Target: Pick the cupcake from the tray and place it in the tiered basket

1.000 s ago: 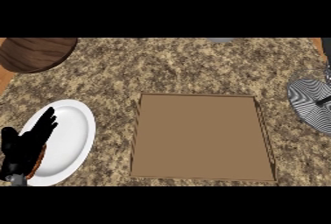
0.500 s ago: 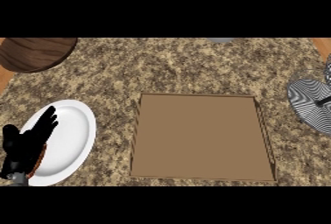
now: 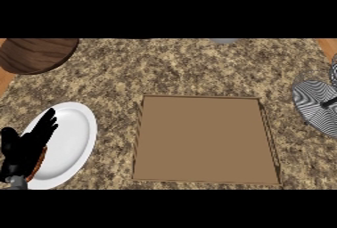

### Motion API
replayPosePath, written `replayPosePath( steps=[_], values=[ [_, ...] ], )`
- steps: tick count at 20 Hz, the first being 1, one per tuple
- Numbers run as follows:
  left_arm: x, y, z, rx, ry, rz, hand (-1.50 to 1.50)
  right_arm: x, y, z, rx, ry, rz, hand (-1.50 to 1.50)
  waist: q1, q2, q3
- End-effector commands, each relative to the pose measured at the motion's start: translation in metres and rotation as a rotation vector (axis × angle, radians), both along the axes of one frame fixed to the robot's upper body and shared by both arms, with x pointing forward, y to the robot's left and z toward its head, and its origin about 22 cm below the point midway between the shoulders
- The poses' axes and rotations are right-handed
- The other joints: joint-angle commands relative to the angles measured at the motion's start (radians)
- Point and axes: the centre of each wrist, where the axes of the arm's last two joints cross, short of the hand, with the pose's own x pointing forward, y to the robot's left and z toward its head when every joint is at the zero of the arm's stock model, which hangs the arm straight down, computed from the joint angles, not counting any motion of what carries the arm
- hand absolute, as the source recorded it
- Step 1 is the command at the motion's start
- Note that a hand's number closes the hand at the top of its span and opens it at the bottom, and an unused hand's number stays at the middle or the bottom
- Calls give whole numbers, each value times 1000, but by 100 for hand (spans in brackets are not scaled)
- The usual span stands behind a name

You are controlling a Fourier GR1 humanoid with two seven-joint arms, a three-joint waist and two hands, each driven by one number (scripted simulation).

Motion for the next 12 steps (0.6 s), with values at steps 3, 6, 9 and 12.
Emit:
replayPosePath(
  steps=[3, 6, 9, 12],
  values=[
    [4, 1, -3, 9, -1, 5, 0, -3, -7, 12, -8, 132, 2, 150, 0, 1, -1],
    [-2, -4, -6, 14, 4, -8, 0, -13, -28, 11, 42, 169, -18, 150, 4, 3, 0],
    [1, -1, 0, -1, -6, -3, 0, -7, -20, -4, 221, 168, -120, 150, 3, 1, 0],
    [0, -9, 1, 6, 15, -7, 0, -18, -42, -25, 368, 251, -232, -150, 11, 7, 2]
  ],
)
